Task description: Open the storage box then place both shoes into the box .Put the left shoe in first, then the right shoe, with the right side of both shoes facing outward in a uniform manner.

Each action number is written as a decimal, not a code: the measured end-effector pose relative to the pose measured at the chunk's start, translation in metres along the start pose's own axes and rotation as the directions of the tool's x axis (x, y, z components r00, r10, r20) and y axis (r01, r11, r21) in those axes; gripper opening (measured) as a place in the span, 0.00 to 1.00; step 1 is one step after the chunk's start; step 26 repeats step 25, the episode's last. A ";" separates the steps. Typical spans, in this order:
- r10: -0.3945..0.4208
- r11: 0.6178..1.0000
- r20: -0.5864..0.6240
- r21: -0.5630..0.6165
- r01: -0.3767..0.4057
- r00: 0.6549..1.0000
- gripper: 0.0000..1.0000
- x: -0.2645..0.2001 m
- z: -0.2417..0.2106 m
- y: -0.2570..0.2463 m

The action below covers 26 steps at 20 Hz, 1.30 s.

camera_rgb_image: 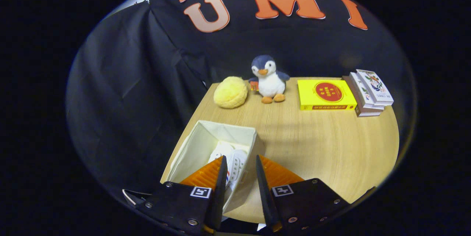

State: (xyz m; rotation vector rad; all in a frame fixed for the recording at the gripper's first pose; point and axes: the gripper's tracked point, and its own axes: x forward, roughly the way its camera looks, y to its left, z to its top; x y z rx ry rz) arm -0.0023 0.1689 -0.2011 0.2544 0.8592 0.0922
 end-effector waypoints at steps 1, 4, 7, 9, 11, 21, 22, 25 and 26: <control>-0.004 1.000 0.047 -0.001 0.004 0.999 0.50 -0.008 0.013 -0.012; -0.019 1.000 0.191 -0.009 0.022 0.981 0.63 -0.036 0.048 -0.044; -0.037 0.999 0.313 -0.011 0.043 0.949 0.74 -0.064 0.079 -0.072; -0.050 0.997 0.364 -0.028 0.065 0.930 0.83 -0.083 0.092 -0.088; -0.065 0.995 0.427 -0.037 0.090 0.902 0.89 -0.100 0.107 -0.103; 0.016 0.983 0.711 -0.140 0.120 0.703 0.98 -0.178 0.167 -0.124; 0.026 0.979 0.734 -0.156 0.132 0.678 0.98 -0.187 0.172 -0.122; 0.040 0.971 0.781 -0.177 0.159 0.623 0.98 -0.201 0.179 -0.121; 0.040 0.971 0.781 -0.177 0.159 0.623 0.98 -0.201 0.179 -0.121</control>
